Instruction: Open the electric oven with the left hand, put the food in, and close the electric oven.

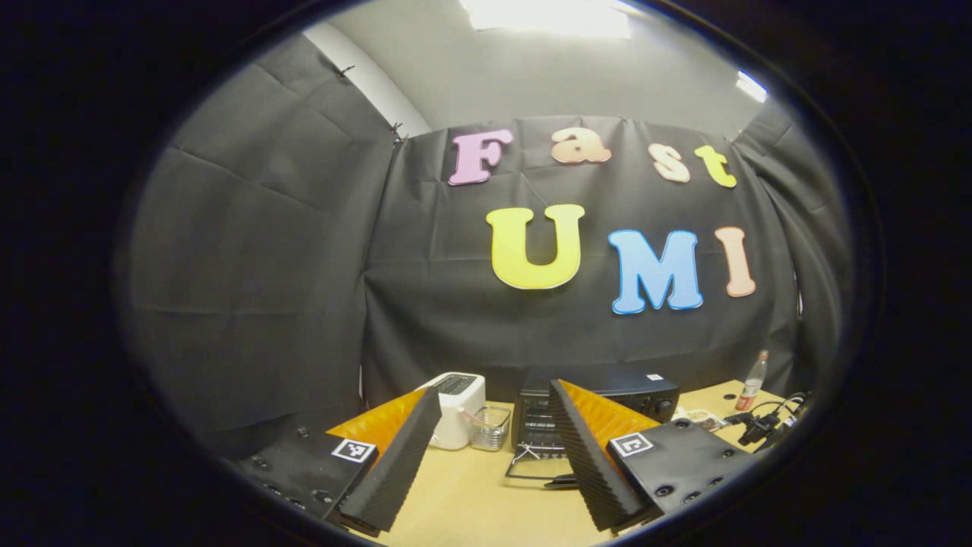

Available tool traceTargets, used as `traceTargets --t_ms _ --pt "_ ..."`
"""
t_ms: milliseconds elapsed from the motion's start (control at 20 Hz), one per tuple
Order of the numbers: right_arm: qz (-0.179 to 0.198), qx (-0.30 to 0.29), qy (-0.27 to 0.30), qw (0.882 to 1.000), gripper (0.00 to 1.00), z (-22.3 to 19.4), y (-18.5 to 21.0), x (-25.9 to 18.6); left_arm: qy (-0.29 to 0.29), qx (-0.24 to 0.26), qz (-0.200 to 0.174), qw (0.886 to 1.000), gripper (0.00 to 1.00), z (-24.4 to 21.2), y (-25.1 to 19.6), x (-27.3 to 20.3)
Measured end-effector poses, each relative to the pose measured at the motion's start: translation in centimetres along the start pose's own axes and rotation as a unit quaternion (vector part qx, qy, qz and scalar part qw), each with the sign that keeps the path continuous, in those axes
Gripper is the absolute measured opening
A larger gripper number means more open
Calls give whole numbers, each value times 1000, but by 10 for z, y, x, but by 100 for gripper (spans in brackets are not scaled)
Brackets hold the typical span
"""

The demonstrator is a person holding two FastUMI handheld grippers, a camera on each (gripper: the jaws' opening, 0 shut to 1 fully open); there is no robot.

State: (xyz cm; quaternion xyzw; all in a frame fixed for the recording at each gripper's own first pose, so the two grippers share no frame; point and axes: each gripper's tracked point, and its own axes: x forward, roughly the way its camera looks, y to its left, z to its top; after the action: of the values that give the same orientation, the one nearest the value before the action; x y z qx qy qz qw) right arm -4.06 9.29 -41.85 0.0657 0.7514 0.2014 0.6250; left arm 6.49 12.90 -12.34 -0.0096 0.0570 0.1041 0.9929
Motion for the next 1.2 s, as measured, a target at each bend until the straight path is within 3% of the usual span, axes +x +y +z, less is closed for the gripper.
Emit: traceTargets --t_ms 200,400,550,800,1000,1200 --pt "85 48 2 995 1 -6 8 -1 3 2 2 1000 100 1 3 0" --pt "142 80 -10 987 1 -3 11 -7 1 5 -1 1000 100 5 -1 1" --pt "139 80 -16 987 1 -2 9 -6 0 8 -5 1000 100 6 -7 1" --pt "81 15 12 997 7 -9 11 3 0 13 -12 1000 100 5 -19 2" --pt "55 15 34 998 5 -7 7 3 4 14 -13 1000 100 2 -21 4" --pt "93 15 24 995 0 -7 11 6 0 15 -7 1000 100 6 -15 6"
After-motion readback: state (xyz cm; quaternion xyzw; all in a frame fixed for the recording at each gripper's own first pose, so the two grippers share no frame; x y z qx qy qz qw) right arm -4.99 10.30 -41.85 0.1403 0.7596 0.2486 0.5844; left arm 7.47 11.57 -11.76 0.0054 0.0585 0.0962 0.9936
